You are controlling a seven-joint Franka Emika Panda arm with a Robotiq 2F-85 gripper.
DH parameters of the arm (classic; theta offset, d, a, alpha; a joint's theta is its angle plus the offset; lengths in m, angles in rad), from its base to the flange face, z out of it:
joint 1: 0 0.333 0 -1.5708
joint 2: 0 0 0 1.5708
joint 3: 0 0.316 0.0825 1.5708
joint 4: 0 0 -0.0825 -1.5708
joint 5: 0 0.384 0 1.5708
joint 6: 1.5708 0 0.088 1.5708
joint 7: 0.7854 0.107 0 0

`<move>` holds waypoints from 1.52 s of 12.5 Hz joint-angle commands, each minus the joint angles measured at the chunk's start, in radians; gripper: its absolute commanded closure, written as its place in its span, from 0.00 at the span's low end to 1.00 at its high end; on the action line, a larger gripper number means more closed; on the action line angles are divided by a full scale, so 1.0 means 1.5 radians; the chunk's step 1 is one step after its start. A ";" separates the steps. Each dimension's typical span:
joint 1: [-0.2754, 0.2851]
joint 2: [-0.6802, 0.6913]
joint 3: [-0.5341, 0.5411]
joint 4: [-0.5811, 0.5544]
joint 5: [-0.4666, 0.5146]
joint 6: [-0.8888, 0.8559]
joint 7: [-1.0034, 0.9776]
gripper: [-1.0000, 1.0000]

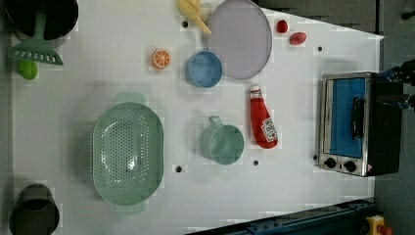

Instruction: Pick Ketchup from the table and place it in strainer.

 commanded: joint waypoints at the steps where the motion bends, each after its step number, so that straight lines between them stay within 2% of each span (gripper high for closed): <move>1: -0.061 -0.112 0.017 -0.010 0.018 -0.116 -0.042 0.21; 3: -0.061 -0.107 0.018 -0.016 0.018 -0.113 -0.051 0.00; 10: -0.058 -0.031 0.036 -0.105 0.018 -0.062 -0.213 0.00; 17: -0.057 0.006 0.048 -0.281 0.017 0.181 -0.584 0.00; 19: -0.057 0.023 0.053 -0.324 0.017 0.256 -0.645 0.00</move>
